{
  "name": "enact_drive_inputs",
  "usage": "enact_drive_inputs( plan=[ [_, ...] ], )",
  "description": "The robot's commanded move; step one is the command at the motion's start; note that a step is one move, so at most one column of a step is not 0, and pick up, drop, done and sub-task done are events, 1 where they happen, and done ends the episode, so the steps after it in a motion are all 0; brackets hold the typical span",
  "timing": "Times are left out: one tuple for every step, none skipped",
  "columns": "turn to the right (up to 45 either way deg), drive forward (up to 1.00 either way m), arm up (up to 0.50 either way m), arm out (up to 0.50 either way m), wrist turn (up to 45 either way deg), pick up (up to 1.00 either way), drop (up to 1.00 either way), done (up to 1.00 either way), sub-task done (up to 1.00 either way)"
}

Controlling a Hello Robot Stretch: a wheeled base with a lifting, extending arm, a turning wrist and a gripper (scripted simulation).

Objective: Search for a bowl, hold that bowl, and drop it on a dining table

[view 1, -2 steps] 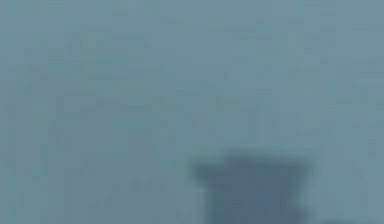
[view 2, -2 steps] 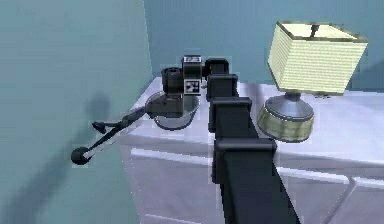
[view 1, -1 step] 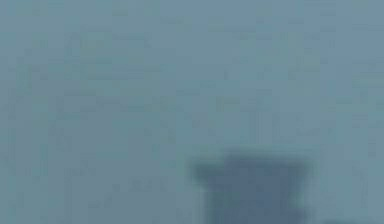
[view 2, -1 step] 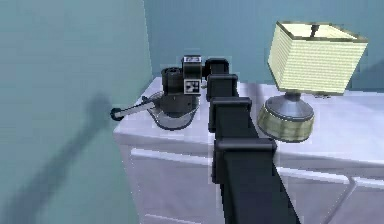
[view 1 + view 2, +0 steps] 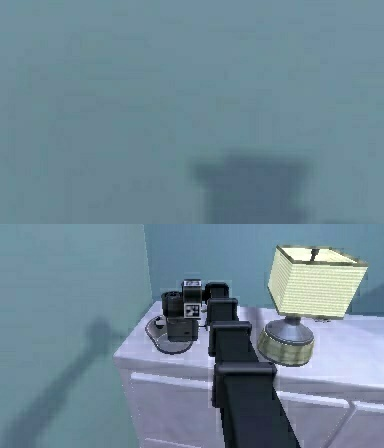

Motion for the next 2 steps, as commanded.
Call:
enact_drive_inputs(
  plan=[
    [0.0, 0.00, -0.04, 0.00, 0.0, 0.00, 0.00, 0.00, 0.00],
    [0.0, 0.00, 0.00, 0.00, 0.0, 1.00, 0.00, 0.00, 0.00]
  ],
)
